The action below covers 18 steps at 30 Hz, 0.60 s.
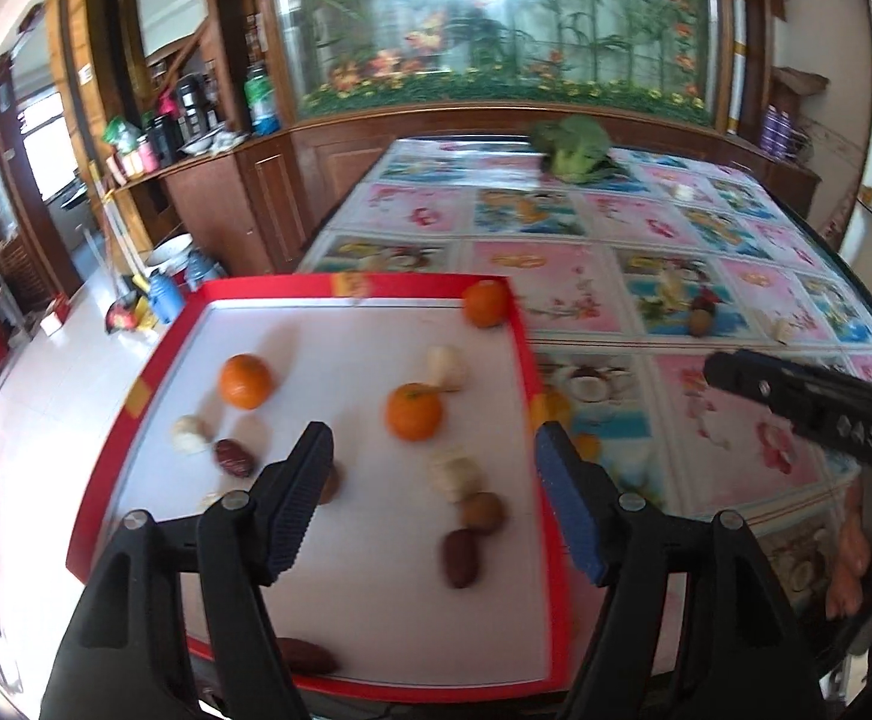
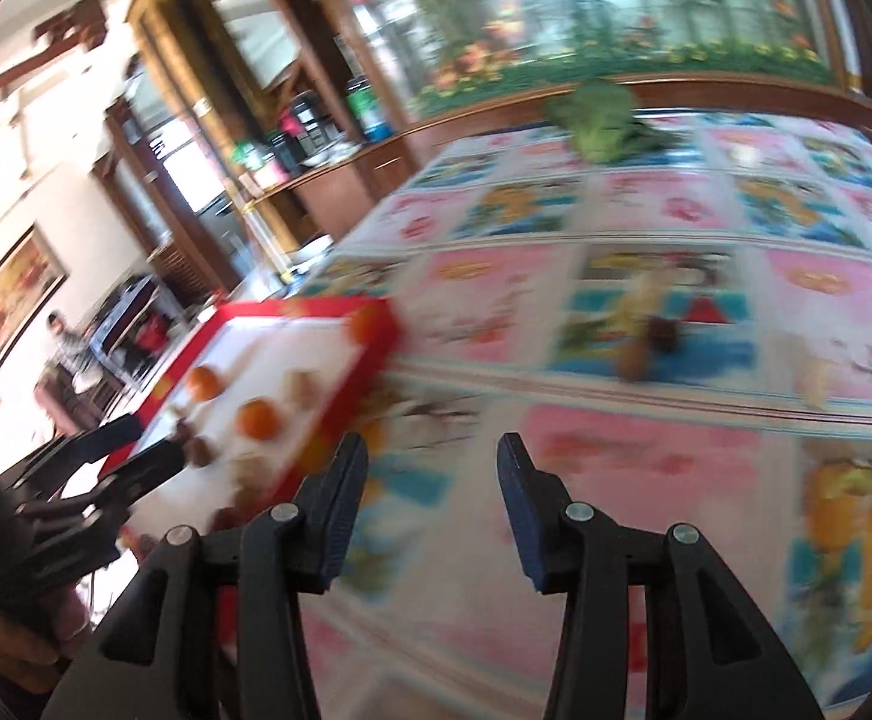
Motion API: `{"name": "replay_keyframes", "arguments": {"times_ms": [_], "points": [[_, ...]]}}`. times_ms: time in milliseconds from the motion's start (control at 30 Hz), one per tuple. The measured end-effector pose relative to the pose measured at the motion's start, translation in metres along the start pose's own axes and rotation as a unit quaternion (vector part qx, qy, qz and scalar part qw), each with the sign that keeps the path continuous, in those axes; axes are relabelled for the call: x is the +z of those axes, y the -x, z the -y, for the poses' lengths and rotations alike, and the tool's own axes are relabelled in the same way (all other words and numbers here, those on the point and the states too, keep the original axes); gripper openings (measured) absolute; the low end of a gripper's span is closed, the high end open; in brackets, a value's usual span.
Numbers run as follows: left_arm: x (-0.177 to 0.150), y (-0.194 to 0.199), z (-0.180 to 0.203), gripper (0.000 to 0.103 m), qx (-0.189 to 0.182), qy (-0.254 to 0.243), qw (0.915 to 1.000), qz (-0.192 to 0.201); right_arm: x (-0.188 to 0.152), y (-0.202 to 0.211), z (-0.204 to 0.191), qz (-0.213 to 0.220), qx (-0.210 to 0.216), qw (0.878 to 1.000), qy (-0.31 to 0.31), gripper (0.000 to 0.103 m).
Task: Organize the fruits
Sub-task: 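Move both tools back over the remaining items on the tablecloth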
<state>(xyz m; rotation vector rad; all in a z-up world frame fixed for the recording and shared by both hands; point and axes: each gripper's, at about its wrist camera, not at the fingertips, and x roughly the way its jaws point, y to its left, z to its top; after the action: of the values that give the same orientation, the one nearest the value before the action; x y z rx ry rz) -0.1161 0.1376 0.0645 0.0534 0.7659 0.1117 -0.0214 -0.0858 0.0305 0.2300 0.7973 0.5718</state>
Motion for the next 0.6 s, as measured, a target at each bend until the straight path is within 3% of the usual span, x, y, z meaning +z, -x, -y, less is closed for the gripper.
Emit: {"name": "replay_keyframes", "arguments": {"times_ms": [200, 300, 600], "points": [[0.01, -0.011, 0.046, 0.072, -0.044, -0.037, 0.9981, -0.021, 0.015, 0.006, 0.048, 0.006, -0.046, 0.999, -0.027, 0.044], [0.015, -0.019, 0.064, 0.072, -0.061, -0.052, 0.9962, -0.033, 0.026, -0.006, 0.065, -0.015, -0.076, 0.997, -0.02, 0.044], [0.019, -0.029, 0.069, 0.072, -0.062, -0.055, 0.9953, -0.05, 0.047, -0.048, 0.066, -0.066, -0.095, 0.993, 0.033, 0.043]]}}
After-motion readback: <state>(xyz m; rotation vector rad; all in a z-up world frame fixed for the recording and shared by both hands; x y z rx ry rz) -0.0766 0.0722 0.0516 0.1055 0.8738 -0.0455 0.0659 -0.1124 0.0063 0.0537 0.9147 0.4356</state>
